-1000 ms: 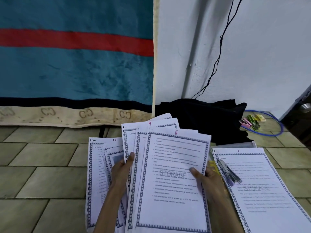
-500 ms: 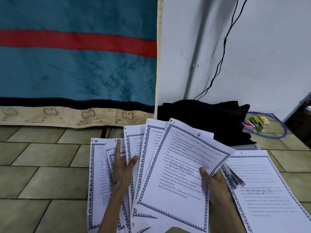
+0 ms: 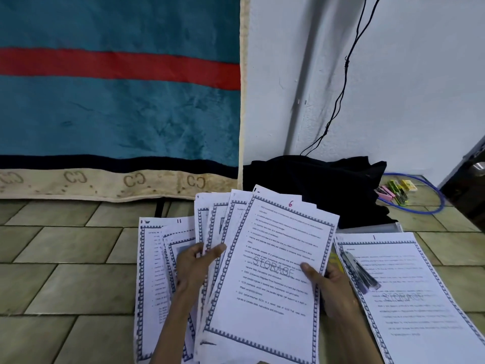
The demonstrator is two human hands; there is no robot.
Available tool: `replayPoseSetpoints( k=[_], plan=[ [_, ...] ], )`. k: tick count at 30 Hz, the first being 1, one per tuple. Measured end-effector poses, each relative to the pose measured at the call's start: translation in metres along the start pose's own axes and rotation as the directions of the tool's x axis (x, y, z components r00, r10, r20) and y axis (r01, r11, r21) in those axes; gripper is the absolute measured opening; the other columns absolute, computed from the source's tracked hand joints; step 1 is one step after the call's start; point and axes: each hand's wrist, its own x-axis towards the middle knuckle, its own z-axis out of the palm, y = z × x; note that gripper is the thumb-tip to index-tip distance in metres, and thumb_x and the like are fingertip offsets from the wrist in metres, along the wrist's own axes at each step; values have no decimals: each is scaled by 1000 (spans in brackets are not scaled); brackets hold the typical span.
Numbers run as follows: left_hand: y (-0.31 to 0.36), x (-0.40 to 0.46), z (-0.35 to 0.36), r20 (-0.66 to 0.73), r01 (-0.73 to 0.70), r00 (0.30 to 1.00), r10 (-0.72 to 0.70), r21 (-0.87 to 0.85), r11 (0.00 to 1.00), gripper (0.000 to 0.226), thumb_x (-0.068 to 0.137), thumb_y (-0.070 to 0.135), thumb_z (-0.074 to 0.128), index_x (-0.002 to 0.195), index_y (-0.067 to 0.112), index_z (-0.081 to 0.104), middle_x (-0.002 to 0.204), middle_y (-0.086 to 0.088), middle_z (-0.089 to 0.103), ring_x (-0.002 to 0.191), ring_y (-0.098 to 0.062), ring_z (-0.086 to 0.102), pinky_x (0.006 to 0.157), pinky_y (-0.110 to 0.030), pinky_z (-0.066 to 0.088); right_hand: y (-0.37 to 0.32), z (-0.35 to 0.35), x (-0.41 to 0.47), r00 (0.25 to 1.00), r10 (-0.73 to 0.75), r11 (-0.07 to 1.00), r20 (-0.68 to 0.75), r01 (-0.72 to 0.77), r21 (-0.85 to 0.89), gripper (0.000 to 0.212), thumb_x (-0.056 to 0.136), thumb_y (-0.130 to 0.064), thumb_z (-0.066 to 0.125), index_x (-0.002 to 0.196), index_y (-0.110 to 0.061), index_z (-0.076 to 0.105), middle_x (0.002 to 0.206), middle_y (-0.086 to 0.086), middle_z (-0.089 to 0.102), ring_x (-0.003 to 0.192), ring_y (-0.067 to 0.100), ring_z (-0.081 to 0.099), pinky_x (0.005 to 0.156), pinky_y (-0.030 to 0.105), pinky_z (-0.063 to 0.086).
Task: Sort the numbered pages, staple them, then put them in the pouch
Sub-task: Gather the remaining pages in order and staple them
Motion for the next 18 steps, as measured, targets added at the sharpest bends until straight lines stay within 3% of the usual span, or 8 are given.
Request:
replayPoseSetpoints(
  k=[2, 4, 7, 10, 12, 14, 15, 18],
  plan=[
    [2, 0, 1, -46, 5, 999, -7, -44, 999, 15, 77, 23, 73, 89, 15, 70, 83, 3, 69, 86, -18, 65, 83, -31, 52, -3, -1, 0, 1000, -10, 1000, -29, 10, 4, 21, 82, -7, 68, 103, -6, 67, 91, 6, 76, 81, 24, 73, 68, 34, 58],
    [0, 2, -2, -82, -26, 996, 21, -64, 998, 19, 85, 25, 64, 99, 13, 68, 78, 10, 64, 79, -8, 59, 73, -22, 46, -8, -3, -3, 997, -38, 999, -66, 39, 13, 18, 84, -4, 64, 102, -5, 67, 90, 5, 75, 76, 16, 73, 58, 23, 57],
    [-5, 6, -7, -38, -16, 999, 12, -121, 993, 16, 87, 21, 62, 96, 12, 70, 77, 13, 69, 84, -12, 63, 82, -29, 48, -14, -12, -5, 992, -71, 997, -108, 72, 6, 16, 88, 0, 58, 102, -5, 63, 90, 1, 69, 64, 2, 69, 53, 14, 54],
    [-8, 7, -10, -6, -17, 1000, 16, -138, 990, 8, 85, 18, 63, 88, 23, 69, 82, 11, 72, 92, -20, 66, 92, -38, 50, -14, -21, -5, 990, -73, 997, -121, 71, -26, 20, 88, -4, 60, 107, -7, 63, 95, 3, 69, 76, 11, 69, 68, 26, 58],
    [-11, 8, -11, 9, -12, 1000, 13, -152, 988, 10, 84, 16, 64, 90, 22, 69, 90, 4, 72, 96, -23, 65, 95, -42, 49, -15, -24, -4, 991, -44, 998, -129, 38, -50, 16, 86, -5, 63, 101, -9, 65, 86, -2, 73, 76, 13, 69, 74, 33, 56],
    [-12, 9, -12, 20, -8, 1000, 11, -168, 986, 12, 82, 16, 66, 91, 22, 70, 99, -2, 71, 100, -26, 65, 96, -45, 48, -15, -26, -2, 993, -21, 998, -119, 13, -64, 13, 83, -2, 65, 92, -10, 66, 73, -8, 74, 64, 7, 69, 62, 24, 55],
    [-14, 9, -13, 25, -6, 1000, 11, -183, 983, 13, 79, 17, 68, 90, 23, 71, 100, -4, 72, 101, -27, 65, 96, -46, 48, -15, -27, -2, 994, -18, 997, -112, 9, -74, 14, 81, 0, 67, 93, -7, 67, 76, -4, 74, 64, 7, 70, 58, 20, 54],
    [-13, 8, -11, 2, 5, 1000, -5, -201, 980, 13, 77, 10, 69, 80, 22, 74, 88, 3, 74, 91, -25, 67, 89, -40, 52, -13, -26, 0, 994, -31, 995, -104, 21, -94, 27, 77, 2, 70, 104, 0, 67, 93, 4, 72, 80, 14, 68, 74, 27, 56]
  ],
)
